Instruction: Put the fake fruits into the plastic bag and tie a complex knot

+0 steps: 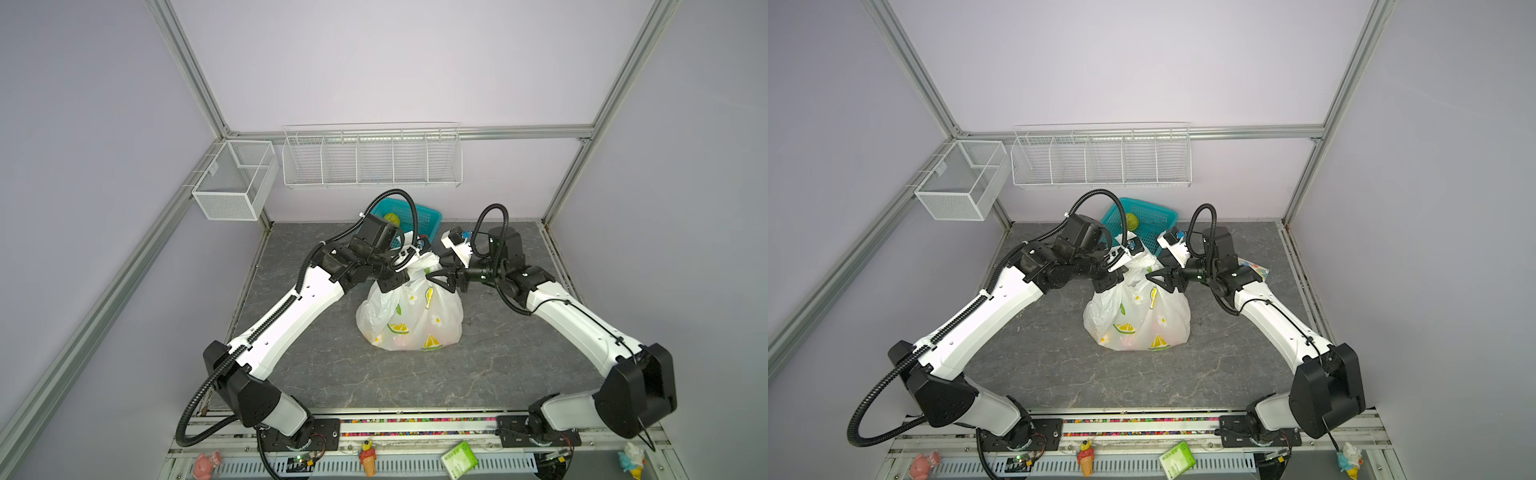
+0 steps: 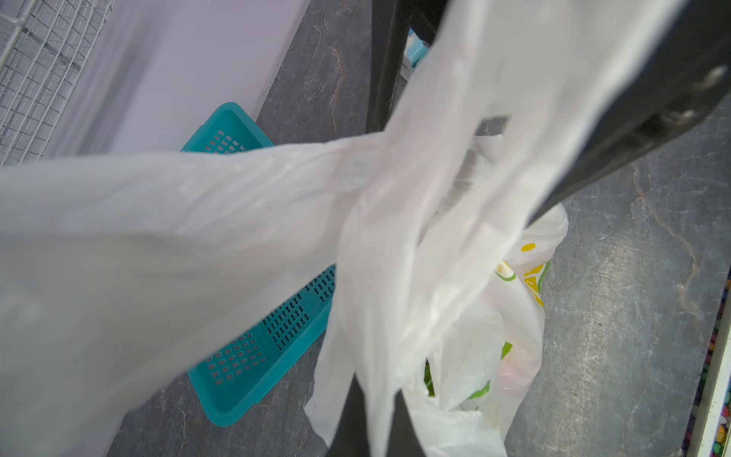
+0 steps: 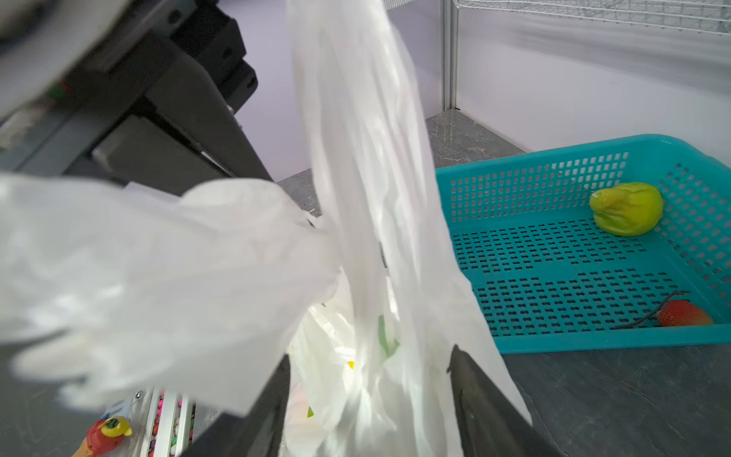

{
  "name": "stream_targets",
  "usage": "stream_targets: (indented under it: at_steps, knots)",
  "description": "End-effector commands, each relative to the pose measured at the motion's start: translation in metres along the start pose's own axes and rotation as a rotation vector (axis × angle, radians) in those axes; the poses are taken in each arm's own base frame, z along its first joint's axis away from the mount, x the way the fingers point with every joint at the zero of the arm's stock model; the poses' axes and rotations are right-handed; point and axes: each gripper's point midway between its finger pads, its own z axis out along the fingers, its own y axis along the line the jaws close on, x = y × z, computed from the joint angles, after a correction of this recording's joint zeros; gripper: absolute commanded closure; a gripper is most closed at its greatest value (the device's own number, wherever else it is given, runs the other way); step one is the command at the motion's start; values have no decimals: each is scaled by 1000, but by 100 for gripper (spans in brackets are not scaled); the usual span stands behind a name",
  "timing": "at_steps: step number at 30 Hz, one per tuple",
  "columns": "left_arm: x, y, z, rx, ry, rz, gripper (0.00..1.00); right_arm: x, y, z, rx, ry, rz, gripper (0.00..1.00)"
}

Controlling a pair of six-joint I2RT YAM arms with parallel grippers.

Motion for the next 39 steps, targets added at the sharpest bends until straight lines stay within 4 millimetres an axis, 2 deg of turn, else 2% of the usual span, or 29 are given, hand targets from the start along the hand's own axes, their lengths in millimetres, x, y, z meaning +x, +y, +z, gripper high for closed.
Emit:
stream_targets:
  at_steps: [1,5,8,12,18,22,25,31,36,39]
  knots:
    - [1,2,-3,-10,17,28,100,-9,-12,-11,117,-24,-96,21]
    - [2,1,-4,-14,14,28,100,-3,-24,-13,189,4,-128,7]
    - [0,1,-5,-14,2,28,100,-3,-14,-6,107,3,-139,0]
    - [1,2,-6,-18,6,29,100,-9,2,3,8,-23,-156,10]
    - [1,0,-6,-15,1,28,100,-25,5,16,-65,-81,-153,11]
    - [2,2,-3,-22,7,31,100,-32,10,22,-104,-123,-150,8]
    - [4,4,0,-36,16,27,100,-33,15,23,-143,-150,-135,0]
    - [12,6,9,-46,47,26,100,-32,17,23,-157,-174,-118,16]
    - [9,5,12,-34,31,20,100,-31,15,24,-147,-177,-111,17]
    - [11,6,16,-44,32,24,100,-31,14,24,-142,-182,-105,22]
